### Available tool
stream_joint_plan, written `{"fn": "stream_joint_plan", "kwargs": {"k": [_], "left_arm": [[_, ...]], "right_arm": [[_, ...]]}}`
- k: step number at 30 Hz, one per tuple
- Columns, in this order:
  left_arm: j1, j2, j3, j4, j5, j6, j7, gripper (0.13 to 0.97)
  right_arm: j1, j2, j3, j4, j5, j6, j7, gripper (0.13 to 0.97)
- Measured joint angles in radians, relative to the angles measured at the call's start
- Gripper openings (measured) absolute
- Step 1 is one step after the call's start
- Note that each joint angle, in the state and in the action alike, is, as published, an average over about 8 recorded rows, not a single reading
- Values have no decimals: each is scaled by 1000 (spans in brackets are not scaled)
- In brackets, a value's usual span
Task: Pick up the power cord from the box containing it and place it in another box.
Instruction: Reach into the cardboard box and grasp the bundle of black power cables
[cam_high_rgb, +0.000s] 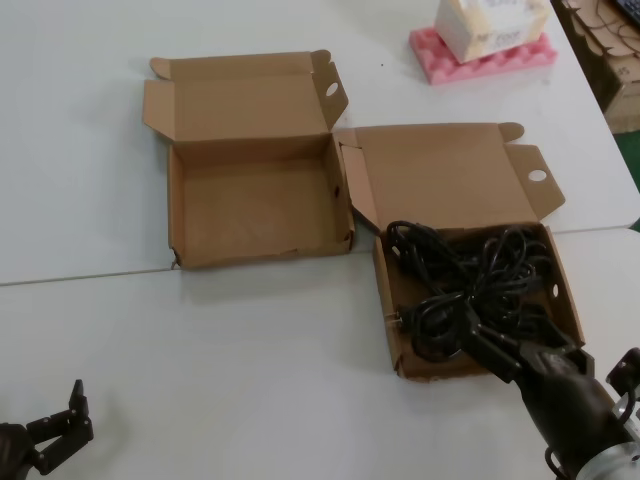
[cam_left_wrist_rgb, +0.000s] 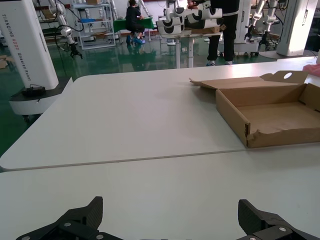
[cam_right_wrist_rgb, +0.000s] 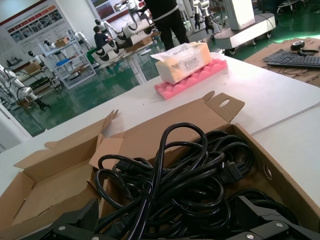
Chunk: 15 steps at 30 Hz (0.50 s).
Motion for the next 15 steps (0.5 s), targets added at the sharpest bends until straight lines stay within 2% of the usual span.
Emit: {"fn": "stream_joint_plan", "kwargs": {"k": [8,15], "left_arm": [[0,0,0,0,0,0,0,938],[0,0,0,0,0,0,0,922]], "right_arm": [[-16,60,-9,84,-50,2,0,966],[-24,169,-68,160,-188,9,0,966]]}}
